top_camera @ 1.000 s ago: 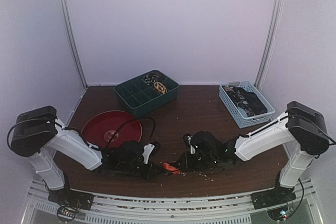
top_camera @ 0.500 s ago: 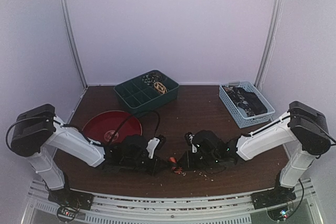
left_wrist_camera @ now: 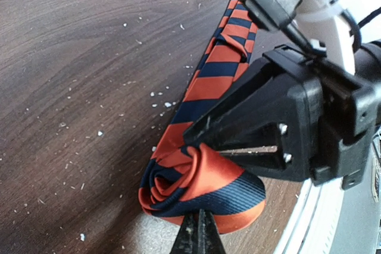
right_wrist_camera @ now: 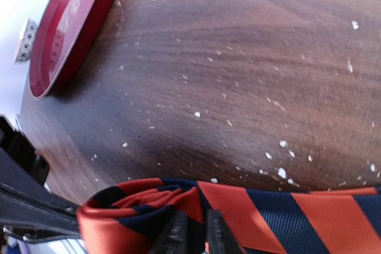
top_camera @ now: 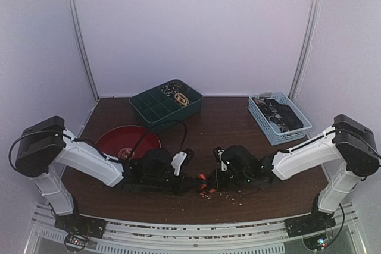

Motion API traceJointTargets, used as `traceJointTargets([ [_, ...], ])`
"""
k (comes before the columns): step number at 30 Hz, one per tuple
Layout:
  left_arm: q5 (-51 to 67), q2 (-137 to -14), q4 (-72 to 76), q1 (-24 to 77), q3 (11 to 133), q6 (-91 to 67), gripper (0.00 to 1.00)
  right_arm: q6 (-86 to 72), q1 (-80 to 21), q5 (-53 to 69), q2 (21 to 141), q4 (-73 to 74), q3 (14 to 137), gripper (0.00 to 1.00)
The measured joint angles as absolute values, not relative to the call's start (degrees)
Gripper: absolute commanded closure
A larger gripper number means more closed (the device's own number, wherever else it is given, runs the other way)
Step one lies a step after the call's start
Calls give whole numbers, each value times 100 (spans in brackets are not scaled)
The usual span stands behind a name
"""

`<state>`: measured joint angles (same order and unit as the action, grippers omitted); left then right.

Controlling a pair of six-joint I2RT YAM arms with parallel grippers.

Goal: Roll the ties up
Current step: Roll the tie at the center of the board.

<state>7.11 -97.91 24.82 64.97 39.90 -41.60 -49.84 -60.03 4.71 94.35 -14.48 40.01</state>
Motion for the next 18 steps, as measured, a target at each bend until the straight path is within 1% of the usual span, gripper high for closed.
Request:
traceJointTargets([
  [10, 764, -10009, 2307, 6497, 4383, -4077, 100, -4919, -5841, 478, 9358, -1481, 3859, 92],
  [11, 770, -10044, 2294, 6497, 4431, -4064, 100, -4919, -5826, 478, 9358, -1487, 3841, 91],
  [18, 773, -10324, 2213, 6497, 4685, -3977, 100, -4901, -5719, 224, 9172, -1400, 3667, 76],
])
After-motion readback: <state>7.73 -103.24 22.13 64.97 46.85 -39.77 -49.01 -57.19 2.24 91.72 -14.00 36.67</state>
